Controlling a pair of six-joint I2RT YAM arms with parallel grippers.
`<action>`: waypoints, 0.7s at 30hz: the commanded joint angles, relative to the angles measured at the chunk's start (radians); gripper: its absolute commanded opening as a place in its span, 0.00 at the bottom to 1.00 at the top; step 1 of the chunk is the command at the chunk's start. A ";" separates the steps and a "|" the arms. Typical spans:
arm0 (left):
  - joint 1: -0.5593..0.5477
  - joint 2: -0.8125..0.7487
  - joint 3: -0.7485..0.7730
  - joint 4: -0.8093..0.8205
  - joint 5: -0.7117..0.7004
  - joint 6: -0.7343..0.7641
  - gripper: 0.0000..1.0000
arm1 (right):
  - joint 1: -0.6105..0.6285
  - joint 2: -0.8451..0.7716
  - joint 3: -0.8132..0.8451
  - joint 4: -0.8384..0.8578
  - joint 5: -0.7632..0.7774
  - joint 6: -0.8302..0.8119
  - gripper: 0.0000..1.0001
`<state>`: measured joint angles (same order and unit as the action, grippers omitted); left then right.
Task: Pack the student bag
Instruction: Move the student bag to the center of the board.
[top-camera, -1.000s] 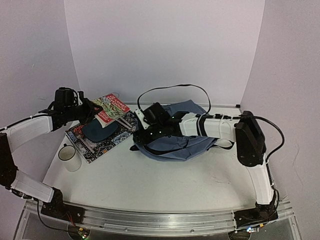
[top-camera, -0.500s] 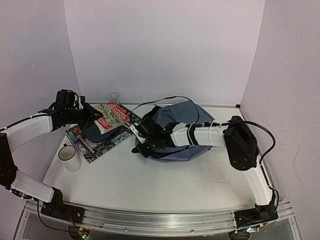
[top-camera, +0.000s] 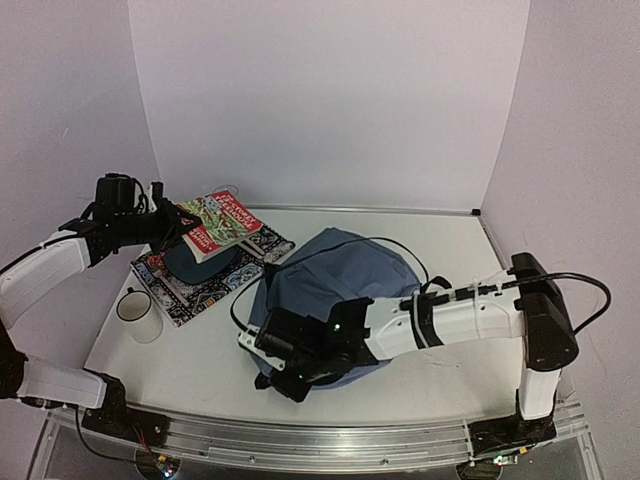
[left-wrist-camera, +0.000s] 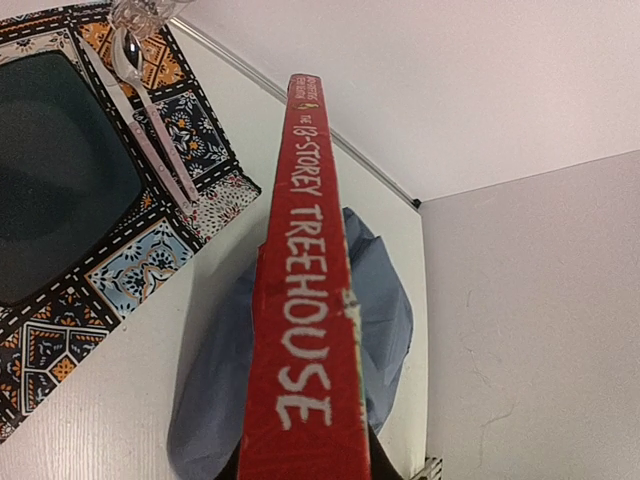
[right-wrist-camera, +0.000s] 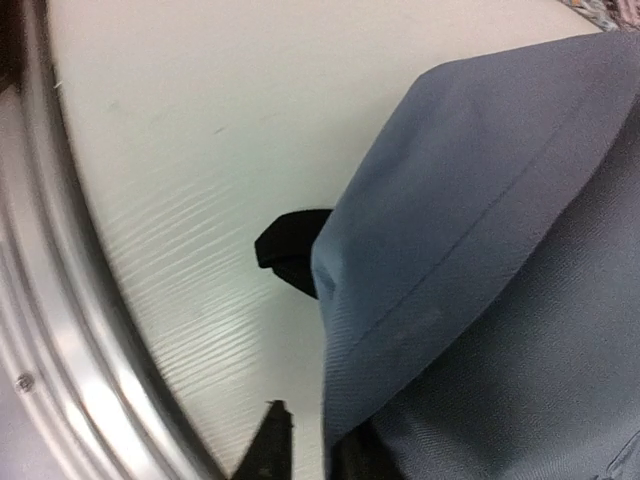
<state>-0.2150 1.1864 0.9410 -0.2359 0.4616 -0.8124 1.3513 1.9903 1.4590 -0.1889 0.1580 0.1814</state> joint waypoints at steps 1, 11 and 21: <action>-0.003 -0.088 -0.018 0.064 0.052 -0.032 0.00 | 0.045 -0.115 0.002 -0.125 -0.082 0.038 0.36; -0.012 -0.196 -0.119 0.045 0.025 -0.103 0.00 | 0.017 -0.238 -0.069 -0.186 0.102 -0.034 0.68; -0.012 -0.194 -0.092 -0.003 0.016 -0.095 0.00 | 0.020 -0.133 -0.117 -0.146 0.130 -0.062 0.81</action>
<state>-0.2245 1.0218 0.8070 -0.2690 0.4751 -0.9162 1.3640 1.8371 1.3611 -0.3124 0.2592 0.1455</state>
